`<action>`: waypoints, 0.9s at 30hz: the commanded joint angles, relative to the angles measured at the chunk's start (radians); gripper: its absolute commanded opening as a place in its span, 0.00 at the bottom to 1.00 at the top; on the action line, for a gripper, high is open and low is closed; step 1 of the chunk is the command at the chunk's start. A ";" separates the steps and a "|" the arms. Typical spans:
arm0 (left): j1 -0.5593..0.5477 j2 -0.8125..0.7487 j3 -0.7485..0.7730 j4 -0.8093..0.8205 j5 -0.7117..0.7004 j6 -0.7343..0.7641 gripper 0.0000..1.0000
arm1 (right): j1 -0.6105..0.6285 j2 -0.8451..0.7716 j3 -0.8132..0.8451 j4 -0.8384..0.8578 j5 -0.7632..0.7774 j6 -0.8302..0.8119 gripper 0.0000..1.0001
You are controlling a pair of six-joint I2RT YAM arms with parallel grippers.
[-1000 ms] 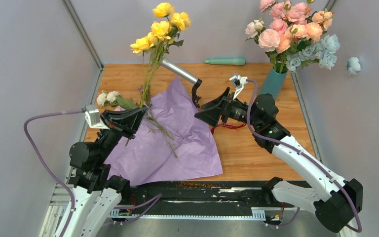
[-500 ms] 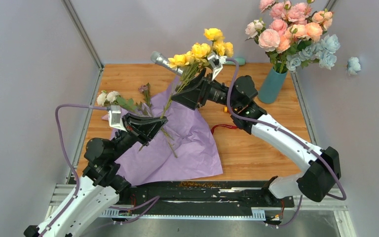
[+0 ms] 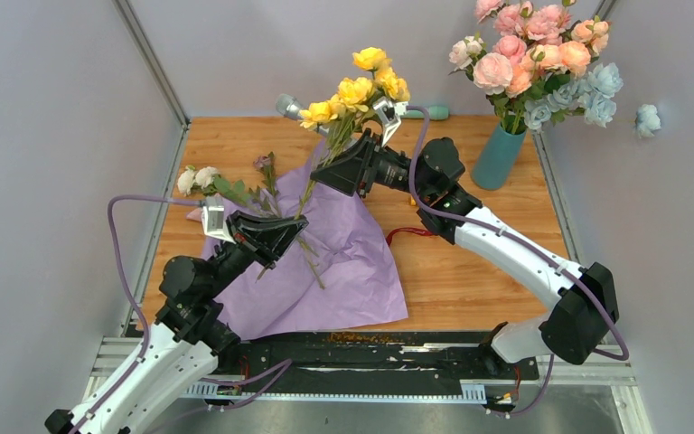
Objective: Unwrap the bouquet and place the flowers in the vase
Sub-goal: Pick up the fake flower from the wrapping paper.
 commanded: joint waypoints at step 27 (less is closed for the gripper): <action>-0.003 0.109 0.061 -0.143 0.095 0.101 0.39 | 0.008 -0.062 -0.042 0.051 0.169 -0.066 0.00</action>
